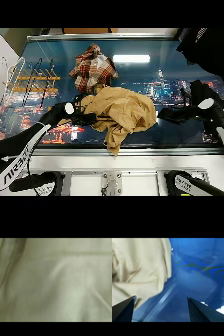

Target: Fold the clothes and pants, and hang the long-sleeved shirts on hangers.

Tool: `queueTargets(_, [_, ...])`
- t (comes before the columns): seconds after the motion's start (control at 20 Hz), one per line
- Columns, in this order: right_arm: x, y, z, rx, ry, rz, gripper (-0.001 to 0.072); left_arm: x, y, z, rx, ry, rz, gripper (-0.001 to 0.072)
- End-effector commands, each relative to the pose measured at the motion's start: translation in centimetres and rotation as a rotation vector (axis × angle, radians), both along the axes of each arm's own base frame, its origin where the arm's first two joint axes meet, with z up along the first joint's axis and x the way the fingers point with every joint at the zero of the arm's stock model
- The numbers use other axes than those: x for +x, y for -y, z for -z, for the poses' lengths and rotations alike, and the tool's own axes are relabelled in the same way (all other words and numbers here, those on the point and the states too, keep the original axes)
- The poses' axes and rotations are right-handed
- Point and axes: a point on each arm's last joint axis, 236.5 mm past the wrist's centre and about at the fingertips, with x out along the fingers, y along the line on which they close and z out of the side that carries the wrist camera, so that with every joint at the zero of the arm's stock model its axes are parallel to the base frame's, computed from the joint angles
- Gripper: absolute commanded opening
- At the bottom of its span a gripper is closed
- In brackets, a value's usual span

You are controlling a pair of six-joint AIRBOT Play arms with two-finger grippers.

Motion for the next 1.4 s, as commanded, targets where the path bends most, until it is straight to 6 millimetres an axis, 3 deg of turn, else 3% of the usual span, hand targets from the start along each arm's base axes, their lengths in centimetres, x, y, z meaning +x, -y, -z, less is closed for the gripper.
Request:
queueTargets(0.0, [0.4, -2.7, 3.8, 0.068, -0.060, 0.035, 0.0709, 0.7, -0.5, 0.2, -0.005, -0.024, -0.020, 0.0015])
queueTargets(0.15, [0.9, -5.3, 5.5, 0.085, -0.071, 0.017, 0.0708, 1.4, -0.8, -1.6, -0.017, 0.023, -0.030, 0.0015])
queueTargets(0.2, [1.1, -5.7, 5.5, 0.077, -0.059, 0.005, 0.0673, 1.6, -0.9, -2.3, -0.019, 0.045, -0.029, 0.0015])
queueTargets(0.25, [1.4, -6.0, 5.4, 0.070, -0.042, -0.009, 0.0504, 1.8, -0.9, -3.2, -0.026, 0.067, -0.032, 0.0015])
queueTargets(0.35, [2.5, -6.2, 3.9, 0.066, 0.008, -0.048, 0.0039, 2.0, -1.0, -5.5, -0.043, 0.112, -0.033, 0.0015])
queueTargets(0.4, [3.8, -5.9, 1.9, 0.063, 0.062, -0.062, 0.0016, 2.2, -1.3, -7.2, -0.053, 0.146, -0.036, 0.0015])
queueTargets(0.45, [5.4, -5.3, -1.2, 0.055, 0.132, -0.074, 0.0015, 2.7, -1.7, -10.2, -0.069, 0.196, -0.030, 0.0015])
queueTargets(0.5, [7.2, -4.5, -5.8, 0.039, 0.229, -0.091, 0.0015, 3.3, -2.1, -14.0, -0.087, 0.258, -0.026, 0.0015])
queueTargets(0.55, [8.6, -3.5, -11.3, 0.019, 0.336, -0.106, 0.0015, 3.8, -2.7, -18.4, -0.106, 0.334, -0.026, 0.0015])
queueTargets(0.65, [9.6, -1.7, -24.5, -0.043, 0.599, -0.125, 0.0015, 3.4, -3.3, -28.7, -0.148, 0.541, -0.017, 0.0015])
queueTargets(0.7, [8.9, -1.0, -31.3, -0.090, 0.747, -0.125, 0.0014, 2.5, -3.3, -33.8, -0.174, 0.652, -0.008, 0.0015])
queueTargets(0.8, [5.9, -0.7, -42.5, -0.156, 0.991, -0.088, 0.0015, -0.8, -3.1, -42.5, -0.233, 0.860, 0.004, 0.0015])
queueTargets(0.9, [1.8, -1.6, -49.7, -0.207, 1.172, -0.087, 0.0015, -4.8, -2.4, -47.8, -0.291, 0.997, 0.042, 0.0014])
queueTargets(0.95, [0.1, -2.0, -51.7, -0.214, 1.223, -0.082, 0.0014, -6.6, -2.0, -49.2, -0.328, 1.024, 0.052, 0.0014])
queueTargets(1.05, [-2.2, -2.6, -53.4, -0.200, 1.257, -0.057, 0.0015, -8.8, -1.5, -49.7, -0.368, 1.019, 0.065, 0.0014])
queueTargets(1.15, [-2.3, -2.4, -52.6, -0.182, 1.207, -0.032, 0.0014, -9.1, -1.2, -47.9, -0.359, 0.975, 0.067, 0.0015])
queueTargets(1.25, [-0.5, -1.6, -50.1, -0.163, 1.103, -0.010, 0.0015, -7.7, -1.3, -43.3, -0.292, 0.878, 0.050, 0.0015])
queueTargets(1.35, [2.5, -0.5, -46.7, -0.160, 0.990, 0.000, 0.0014, -5.6, -1.1, -36.7, -0.206, 0.731, 0.039, 0.0014])
